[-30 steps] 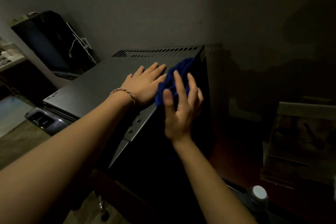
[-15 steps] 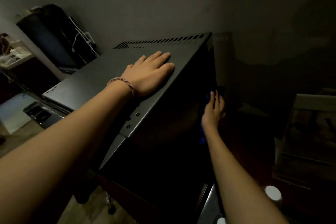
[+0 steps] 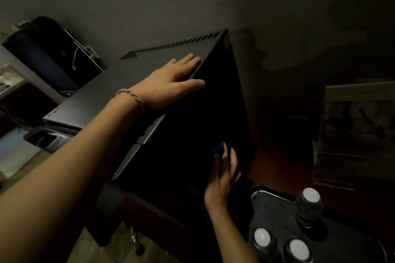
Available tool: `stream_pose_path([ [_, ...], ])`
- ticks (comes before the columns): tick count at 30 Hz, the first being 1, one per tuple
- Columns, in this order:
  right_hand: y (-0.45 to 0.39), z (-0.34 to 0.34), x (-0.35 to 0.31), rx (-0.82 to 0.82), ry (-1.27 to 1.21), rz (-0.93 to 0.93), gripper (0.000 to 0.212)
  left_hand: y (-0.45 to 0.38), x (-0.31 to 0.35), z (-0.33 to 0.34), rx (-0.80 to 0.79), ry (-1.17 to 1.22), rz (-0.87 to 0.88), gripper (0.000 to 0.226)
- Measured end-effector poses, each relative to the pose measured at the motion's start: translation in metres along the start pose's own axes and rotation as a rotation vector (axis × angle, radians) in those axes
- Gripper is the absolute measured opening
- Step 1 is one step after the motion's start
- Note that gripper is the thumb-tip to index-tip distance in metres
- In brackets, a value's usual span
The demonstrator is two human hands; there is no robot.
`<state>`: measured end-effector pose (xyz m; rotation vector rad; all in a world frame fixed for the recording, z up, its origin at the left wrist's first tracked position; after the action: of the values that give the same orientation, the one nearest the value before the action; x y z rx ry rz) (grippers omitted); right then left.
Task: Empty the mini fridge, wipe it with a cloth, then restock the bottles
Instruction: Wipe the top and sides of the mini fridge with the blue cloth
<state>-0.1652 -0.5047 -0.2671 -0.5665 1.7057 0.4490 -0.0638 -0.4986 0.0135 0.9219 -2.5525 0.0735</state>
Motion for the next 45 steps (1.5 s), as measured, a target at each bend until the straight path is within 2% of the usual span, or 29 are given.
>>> stream_pose_path([
  [2,0.000,0.001,0.001,-0.097,0.057,-0.020,0.068,0.001,0.002,0.004,-0.033,-0.060,-0.070,0.107],
  [3,-0.003,0.001,0.003,-0.096,0.041,0.002,0.068,0.002,0.005,0.006,-0.044,-0.094,-0.096,0.112],
  [6,-0.013,-0.004,0.007,0.032,-0.024,0.154,0.073,-0.003,0.018,0.016,-0.028,-0.276,-0.107,0.116],
  [8,-0.020,-0.007,0.007,-0.001,0.050,0.166,0.082,-0.005,0.029,0.023,0.017,-0.432,-0.057,0.110],
  [10,-0.030,0.002,0.011,-0.165,0.169,0.102,0.092,-0.003,0.036,0.029,0.015,-0.586,-0.014,0.104],
  [11,-0.035,0.004,0.012,-0.192,0.207,0.079,0.093,-0.001,0.038,0.033,-0.002,-0.663,0.009,0.101],
  [13,-0.037,-0.003,0.005,-0.052,0.227,0.076,0.090,0.002,0.042,0.041,-0.042,-0.826,0.075,0.095],
  [15,-0.032,-0.007,-0.014,0.033,0.147,0.068,0.086,0.001,0.042,0.046,-0.081,-0.921,0.076,0.088],
  [18,-0.039,-0.013,-0.043,0.070,0.107,-0.028,0.089,-0.001,0.040,0.046,-0.125,-0.923,0.021,0.084],
  [22,-0.059,-0.011,-0.061,0.160,0.202,-0.124,0.070,-0.001,0.038,0.044,-0.151,-0.913,-0.003,0.079],
  [26,-0.102,-0.012,-0.051,0.079,0.031,-0.083,0.073,-0.002,0.037,0.044,-0.152,-0.919,0.008,0.076],
  [30,-0.153,0.007,-0.024,-0.138,0.263,-0.227,0.074,-0.004,0.038,0.045,-0.150,-0.904,0.022,0.075],
  [31,-0.164,0.007,-0.018,-0.084,0.220,-0.228,0.073,-0.005,0.038,0.045,-0.147,-0.900,0.030,0.074],
  [33,-0.187,-0.003,-0.001,0.102,0.083,-0.117,0.058,-0.006,0.036,0.044,-0.137,-0.878,0.040,0.074],
  [34,-0.198,0.000,0.013,0.083,-0.006,0.029,0.051,-0.007,0.035,0.043,-0.130,-0.867,0.040,0.074],
  [35,-0.203,0.009,0.028,-0.021,-0.090,0.180,0.051,-0.007,0.035,0.043,-0.128,-0.859,0.039,0.074],
  [37,-0.208,0.023,0.051,-0.183,-0.166,0.325,0.055,-0.008,0.035,0.044,-0.127,-0.847,0.042,0.074],
  [40,-0.197,0.021,0.087,-0.242,-0.145,0.427,0.056,-0.009,0.035,0.043,-0.122,-0.843,0.050,0.074],
  [45,-0.162,0.022,0.119,-0.336,0.028,0.445,0.052,-0.007,0.035,0.044,-0.119,-0.849,0.064,0.074],
])
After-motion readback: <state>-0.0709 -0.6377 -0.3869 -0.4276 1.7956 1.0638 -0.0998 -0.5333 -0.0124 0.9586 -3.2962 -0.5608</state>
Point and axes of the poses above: each hand's wrist, its own y-axis away from the middle knuckle, its own z-axis out of the palm, x = y × z, the point moved 7 cm from there along -y, towards the middle knuckle, and after that the axes turned 13 degrees about y, right-handed, at the moved point
